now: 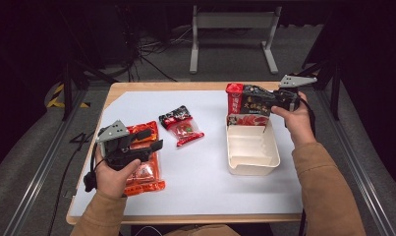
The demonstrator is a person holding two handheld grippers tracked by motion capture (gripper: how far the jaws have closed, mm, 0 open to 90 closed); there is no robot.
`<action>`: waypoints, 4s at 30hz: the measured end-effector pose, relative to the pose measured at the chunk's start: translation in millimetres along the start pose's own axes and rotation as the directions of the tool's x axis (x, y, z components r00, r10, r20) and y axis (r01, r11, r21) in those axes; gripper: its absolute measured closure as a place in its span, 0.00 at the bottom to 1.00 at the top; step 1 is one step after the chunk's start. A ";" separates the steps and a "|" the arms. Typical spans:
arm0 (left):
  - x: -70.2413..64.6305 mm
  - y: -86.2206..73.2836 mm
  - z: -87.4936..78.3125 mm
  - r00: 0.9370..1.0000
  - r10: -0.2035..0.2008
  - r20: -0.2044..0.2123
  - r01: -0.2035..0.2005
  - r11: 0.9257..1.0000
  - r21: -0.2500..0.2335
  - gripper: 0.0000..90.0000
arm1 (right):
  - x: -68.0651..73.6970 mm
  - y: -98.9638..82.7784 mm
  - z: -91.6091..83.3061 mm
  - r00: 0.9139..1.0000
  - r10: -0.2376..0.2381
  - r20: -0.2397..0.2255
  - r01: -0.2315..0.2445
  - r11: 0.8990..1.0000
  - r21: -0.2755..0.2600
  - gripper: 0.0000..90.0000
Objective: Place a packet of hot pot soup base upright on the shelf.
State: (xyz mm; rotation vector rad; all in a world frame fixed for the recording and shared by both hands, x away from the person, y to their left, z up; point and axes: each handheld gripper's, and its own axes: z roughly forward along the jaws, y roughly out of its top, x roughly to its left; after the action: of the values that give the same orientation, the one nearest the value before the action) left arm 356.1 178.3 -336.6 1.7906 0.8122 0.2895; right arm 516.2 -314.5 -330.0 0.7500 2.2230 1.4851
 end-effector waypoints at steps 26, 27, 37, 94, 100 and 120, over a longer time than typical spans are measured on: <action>6.4 -12.1 11.8 0.997 0.013 -0.076 -0.013 1.000 0.009 0.23 | 14.6 0.7 -19.8 0.997 0.042 0.065 -0.042 0.999 0.001 0.50; 6.9 -12.5 11.8 0.997 0.013 -0.071 -0.012 1.000 0.005 0.23 | 14.6 0.7 -19.8 0.997 0.042 0.065 -0.042 0.999 0.001 0.50; 9.0 -12.3 9.1 0.997 0.004 -0.072 -0.005 1.000 -0.009 0.17 | 22.6 -6.4 -50.4 0.987 0.074 0.140 -0.073 0.997 -0.011 0.47; 107.5 -12.6 -35.1 0.971 -0.097 -0.220 0.082 0.994 -0.075 0.19 | 78.6 -35.7 -84.4 0.992 0.074 0.107 -0.076 0.997 0.012 0.36; 131.1 -29.1 -27.8 0.952 -0.123 -0.281 0.118 0.992 -0.035 0.24 | 79.2 -37.2 -81.7 0.991 0.079 0.107 -0.082 0.996 0.030 0.36; 181.3 -81.7 -19.9 0.894 -0.207 -0.397 0.240 0.970 0.035 0.30 | 84.4 -42.1 -75.7 0.992 0.085 0.097 -0.094 0.992 0.089 0.38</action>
State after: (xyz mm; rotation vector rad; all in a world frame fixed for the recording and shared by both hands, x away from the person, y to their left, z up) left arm 447.0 324.8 -437.6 1.7180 1.3216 0.4763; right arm 396.9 -331.3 -340.6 0.9401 2.2276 1.3646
